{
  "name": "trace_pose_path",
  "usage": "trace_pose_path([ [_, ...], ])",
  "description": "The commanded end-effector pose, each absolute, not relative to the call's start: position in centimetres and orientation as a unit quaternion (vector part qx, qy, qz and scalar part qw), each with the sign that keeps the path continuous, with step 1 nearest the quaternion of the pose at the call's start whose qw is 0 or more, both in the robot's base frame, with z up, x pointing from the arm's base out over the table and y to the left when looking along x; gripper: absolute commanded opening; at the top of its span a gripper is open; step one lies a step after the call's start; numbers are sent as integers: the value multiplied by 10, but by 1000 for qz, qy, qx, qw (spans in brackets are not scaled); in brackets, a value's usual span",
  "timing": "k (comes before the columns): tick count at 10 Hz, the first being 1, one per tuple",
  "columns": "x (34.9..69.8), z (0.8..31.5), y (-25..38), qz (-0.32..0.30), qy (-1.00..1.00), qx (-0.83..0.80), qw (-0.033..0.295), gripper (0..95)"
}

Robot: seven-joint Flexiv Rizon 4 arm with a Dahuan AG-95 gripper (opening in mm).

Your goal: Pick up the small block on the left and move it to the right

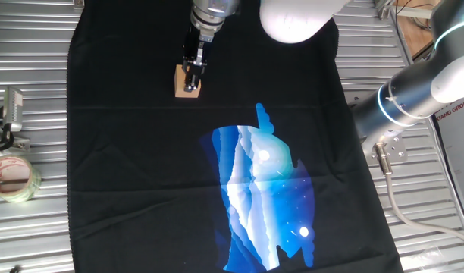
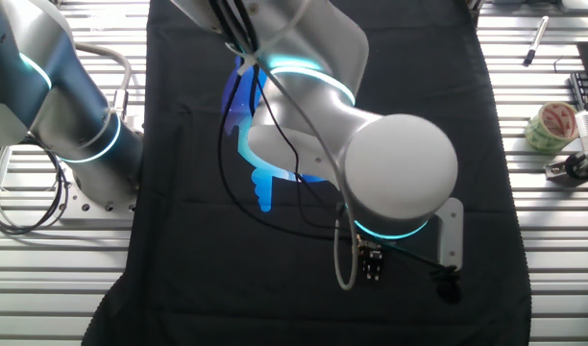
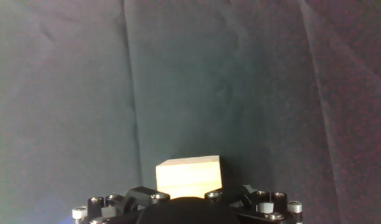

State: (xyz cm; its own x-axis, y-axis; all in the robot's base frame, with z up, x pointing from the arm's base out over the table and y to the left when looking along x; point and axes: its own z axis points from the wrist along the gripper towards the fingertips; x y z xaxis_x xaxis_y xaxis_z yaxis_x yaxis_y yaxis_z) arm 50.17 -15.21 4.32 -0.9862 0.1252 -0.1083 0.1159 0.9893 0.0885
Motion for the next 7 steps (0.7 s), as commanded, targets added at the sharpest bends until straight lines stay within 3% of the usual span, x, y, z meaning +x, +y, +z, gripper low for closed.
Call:
trace_pose_path([
  [1, 501, 43, -153, 18, 997, 58, 57, 950],
  [7, 505, 30, -156, 20, 997, 52, 59, 950],
])
